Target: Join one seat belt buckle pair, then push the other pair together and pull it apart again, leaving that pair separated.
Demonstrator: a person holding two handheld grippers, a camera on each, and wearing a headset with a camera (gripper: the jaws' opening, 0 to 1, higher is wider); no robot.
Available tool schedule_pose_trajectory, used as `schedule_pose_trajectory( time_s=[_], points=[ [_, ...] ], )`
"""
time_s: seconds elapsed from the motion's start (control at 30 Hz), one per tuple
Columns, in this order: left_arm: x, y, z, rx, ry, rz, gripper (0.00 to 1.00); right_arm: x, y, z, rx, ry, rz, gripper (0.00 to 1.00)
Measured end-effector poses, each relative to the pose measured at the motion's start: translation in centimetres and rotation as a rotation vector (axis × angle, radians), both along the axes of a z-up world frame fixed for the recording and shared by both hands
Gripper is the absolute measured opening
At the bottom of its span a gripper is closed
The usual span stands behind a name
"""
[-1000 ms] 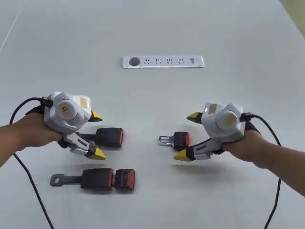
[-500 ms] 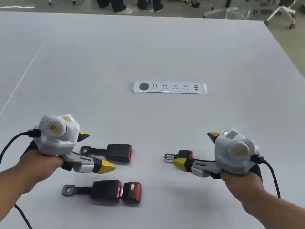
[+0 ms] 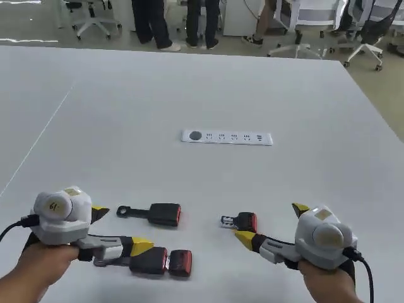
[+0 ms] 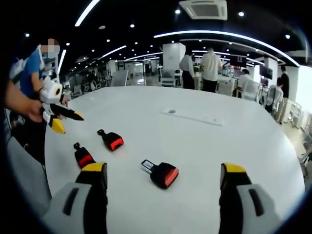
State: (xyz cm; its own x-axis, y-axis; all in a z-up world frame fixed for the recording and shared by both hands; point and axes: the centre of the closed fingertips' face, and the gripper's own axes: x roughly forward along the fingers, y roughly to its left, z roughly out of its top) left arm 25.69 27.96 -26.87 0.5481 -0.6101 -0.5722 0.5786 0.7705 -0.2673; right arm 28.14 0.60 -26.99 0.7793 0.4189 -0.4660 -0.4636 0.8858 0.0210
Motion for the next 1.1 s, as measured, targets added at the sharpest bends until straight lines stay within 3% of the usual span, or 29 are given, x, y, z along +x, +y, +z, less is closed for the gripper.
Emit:
schedule_pose_trajectory(
  time_s=[0.07, 0.3, 0.57, 0.7, 0.83, 1.1],
  points=[
    [-0.9, 0.4, 0.0, 0.019, -0.006, 0.002, 0.95, -0.9, -0.3, 0.2, -0.003, -0.003, -0.005, 0.98],
    [-3.6, 1.6, 1.0, -0.010, -0.029, 0.056, 0.96, -3.9, -1.3, 0.3, 0.001, -0.009, -0.025, 0.99],
    [-6.0, 3.0, 2.5, -0.021, -0.087, 0.087, 0.97, -6.5, -1.6, 1.3, 0.001, -0.027, -0.021, 1.00],
    [-7.0, 3.7, 2.8, -0.040, -0.089, 0.107, 0.97, -7.6, -1.7, 1.7, 0.005, -0.032, -0.015, 1.00],
    [-7.9, 4.0, 3.1, -0.028, -0.108, 0.104, 0.98, -9.0, -1.8, 2.0, 0.005, -0.037, -0.005, 1.00],
    [-8.4, 4.2, 3.3, -0.033, -0.113, 0.111, 0.98, -10.6, -2.2, 1.8, 0.010, -0.028, -0.008, 1.00]
  ],
)
